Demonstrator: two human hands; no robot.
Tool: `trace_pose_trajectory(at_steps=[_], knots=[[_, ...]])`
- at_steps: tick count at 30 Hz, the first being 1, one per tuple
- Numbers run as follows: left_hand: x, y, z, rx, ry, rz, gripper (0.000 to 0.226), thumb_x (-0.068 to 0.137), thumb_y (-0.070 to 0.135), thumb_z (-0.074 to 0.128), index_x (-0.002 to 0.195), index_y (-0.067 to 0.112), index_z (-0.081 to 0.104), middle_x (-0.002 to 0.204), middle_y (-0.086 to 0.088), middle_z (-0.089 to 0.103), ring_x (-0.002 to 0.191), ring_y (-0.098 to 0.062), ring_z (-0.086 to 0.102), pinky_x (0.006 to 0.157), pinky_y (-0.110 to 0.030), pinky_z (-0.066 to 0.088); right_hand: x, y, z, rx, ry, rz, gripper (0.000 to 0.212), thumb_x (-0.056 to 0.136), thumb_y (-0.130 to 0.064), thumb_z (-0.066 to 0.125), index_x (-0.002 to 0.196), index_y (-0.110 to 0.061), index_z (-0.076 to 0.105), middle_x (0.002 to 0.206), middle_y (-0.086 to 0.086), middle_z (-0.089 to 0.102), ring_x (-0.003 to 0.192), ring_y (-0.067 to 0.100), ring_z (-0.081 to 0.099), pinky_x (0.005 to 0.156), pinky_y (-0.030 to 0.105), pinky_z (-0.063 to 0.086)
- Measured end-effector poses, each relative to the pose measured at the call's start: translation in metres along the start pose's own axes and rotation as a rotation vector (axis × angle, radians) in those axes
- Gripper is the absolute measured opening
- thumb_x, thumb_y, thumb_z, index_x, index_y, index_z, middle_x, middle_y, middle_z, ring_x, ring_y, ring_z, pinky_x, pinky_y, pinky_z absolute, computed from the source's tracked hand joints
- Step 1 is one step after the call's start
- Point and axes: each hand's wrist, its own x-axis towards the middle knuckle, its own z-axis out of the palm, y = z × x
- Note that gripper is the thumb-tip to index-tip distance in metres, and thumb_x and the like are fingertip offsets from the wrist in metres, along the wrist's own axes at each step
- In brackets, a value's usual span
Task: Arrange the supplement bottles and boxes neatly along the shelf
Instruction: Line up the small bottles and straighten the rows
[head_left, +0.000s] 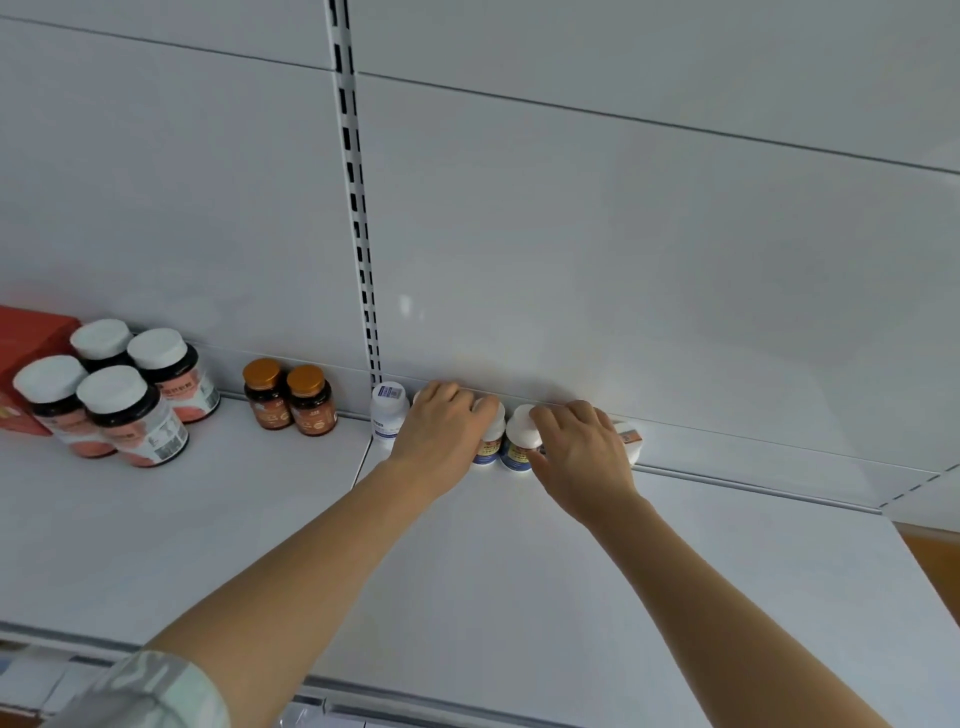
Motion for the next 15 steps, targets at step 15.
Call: trace_pose_trajectory(at_steps=[15], knots=[[0.0008, -0.0043, -0.0008, -0.050, -0.022, 0.027, 0.048, 0.063, 0.015, 0.080, 0.107, 0.016, 0.060, 0.085, 0.000, 0.065, 0.085, -0.028, 0.058, 0.080, -0.037, 0.046, 0.0023, -0.0020, -0.0020, 0.022, 0.008, 0.003, 0.034, 0.065, -0.014, 0.080, 0.095, -0.011, 0.065, 0.089, 0.005, 0.068, 0.090, 0.032, 0.061, 0.078, 0.040, 0.052]])
